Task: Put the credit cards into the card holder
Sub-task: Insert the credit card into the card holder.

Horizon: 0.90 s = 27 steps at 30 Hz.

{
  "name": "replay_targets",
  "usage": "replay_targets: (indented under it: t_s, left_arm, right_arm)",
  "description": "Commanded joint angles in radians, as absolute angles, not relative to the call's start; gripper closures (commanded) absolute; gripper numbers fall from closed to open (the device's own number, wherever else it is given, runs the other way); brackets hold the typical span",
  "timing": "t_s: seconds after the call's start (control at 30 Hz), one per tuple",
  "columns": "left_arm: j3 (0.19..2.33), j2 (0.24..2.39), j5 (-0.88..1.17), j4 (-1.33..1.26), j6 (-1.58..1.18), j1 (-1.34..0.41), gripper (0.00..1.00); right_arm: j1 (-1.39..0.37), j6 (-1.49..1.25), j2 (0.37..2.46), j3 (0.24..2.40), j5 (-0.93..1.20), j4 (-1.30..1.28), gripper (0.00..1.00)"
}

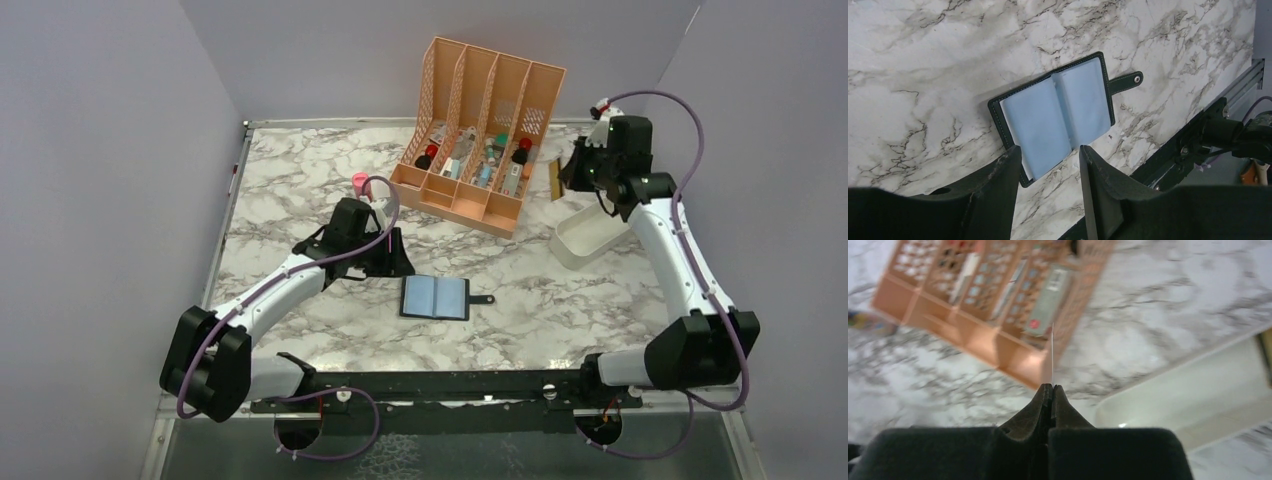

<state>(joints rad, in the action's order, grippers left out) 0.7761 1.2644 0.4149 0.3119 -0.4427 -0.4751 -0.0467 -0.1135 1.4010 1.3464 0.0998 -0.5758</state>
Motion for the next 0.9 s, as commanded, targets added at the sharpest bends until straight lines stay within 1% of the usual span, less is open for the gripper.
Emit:
replay_targets:
  t_s: [0.0, 0.1, 0.2, 0.33, 0.57, 0.87]
  left_arm:
    - [0.728, 1.244, 0.467, 0.229, -0.511, -0.479, 0.52]
    - [0.696, 1.242, 0.467, 0.202, -0.544, -0.483, 0.56]
    - [0.664, 1.247, 0.442, 0.174, -0.568, -0.485, 0.59]
    - [0.629, 1.276, 0.41, 0.144, -0.571, -0.486, 0.62]
    - [0.572, 1.316, 0.391, 0.073, -0.586, -0.488, 0.7]
    - [0.536, 1.346, 0.404, 0.02, -0.608, -0.5, 0.8]
  right_arm:
    - [-0.143, -0.249, 1.322, 1.237, 0.396, -0.465, 0.99]
    - [-0.197, -0.331, 1.252, 1.12, 0.501, -0.367, 0.99]
    - [-0.28, -0.409, 1.19, 1.006, 0.503, -0.277, 0.99]
    - [-0.352, -0.536, 1.16, 0.869, 0.568, -0.155, 0.99]
    - [-0.478, -0.702, 1.173, 0.676, 0.564, 0.035, 0.99]
    - [-0.604, -0.835, 1.248, 0.571, 0.46, 0.209, 0.99]
